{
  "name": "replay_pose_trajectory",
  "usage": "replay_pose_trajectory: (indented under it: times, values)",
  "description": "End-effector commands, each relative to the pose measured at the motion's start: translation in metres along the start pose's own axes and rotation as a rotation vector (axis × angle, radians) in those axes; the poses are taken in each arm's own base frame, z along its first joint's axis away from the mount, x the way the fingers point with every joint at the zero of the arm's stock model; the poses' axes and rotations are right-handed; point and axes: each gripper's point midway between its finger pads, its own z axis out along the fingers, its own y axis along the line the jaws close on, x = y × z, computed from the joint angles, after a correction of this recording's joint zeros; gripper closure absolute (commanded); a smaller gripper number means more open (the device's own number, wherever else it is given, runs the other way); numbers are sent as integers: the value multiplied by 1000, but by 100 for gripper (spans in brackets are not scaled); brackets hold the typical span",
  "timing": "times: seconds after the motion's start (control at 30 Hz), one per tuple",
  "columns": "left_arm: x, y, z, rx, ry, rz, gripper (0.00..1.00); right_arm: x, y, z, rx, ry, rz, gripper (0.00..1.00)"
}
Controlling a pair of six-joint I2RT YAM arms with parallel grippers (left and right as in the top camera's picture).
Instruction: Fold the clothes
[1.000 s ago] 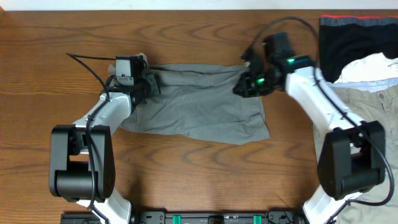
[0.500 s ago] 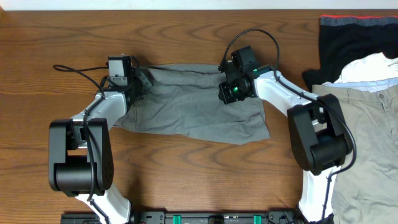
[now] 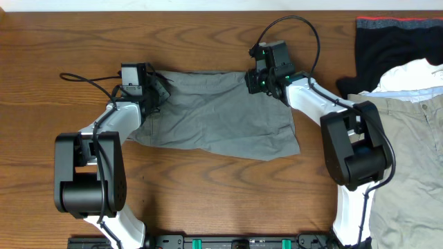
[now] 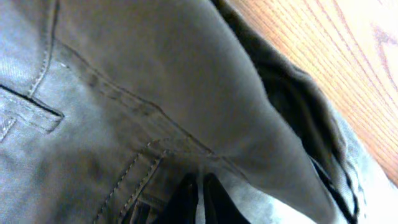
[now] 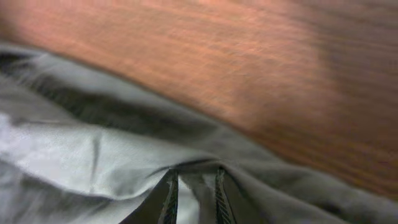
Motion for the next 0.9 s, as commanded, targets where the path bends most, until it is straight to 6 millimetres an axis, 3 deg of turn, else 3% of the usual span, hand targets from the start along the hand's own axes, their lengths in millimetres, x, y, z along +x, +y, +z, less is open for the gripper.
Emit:
replay_pose_trajectory:
  times: [0.0, 0.17, 0.3, 0.4, 0.53, 0.67, 0.77, 0.87]
  values:
    - [-1, 3, 2, -13, 1, -4, 87, -3, -40, 5, 99, -26, 87, 80]
    - [7, 8, 2, -30, 33, 79, 71, 1, -71, -1, 134, -7, 159, 82]
    - [18, 13, -1, -45, 85, 187, 70, -11, -62, -22, 14, -6, 132, 85]
    - [18, 6, -12, -18, 96, 263, 67, -32, -51, -56, -71, -42, 104, 85]
    - [3, -11, -41, 17, 36, 323, 62, -53, -48, -114, -64, -80, 118, 80]
    - [-10, -33, -77, 70, -34, 362, 56, -35, -34, -148, -61, 2, 144, 76]
    - [-9, -45, -84, 97, -49, 413, 53, -8, -16, -144, -87, 115, 153, 78]
    - [4, -44, -75, 89, -9, 464, 58, 19, 8, -129, -120, 223, 138, 79]
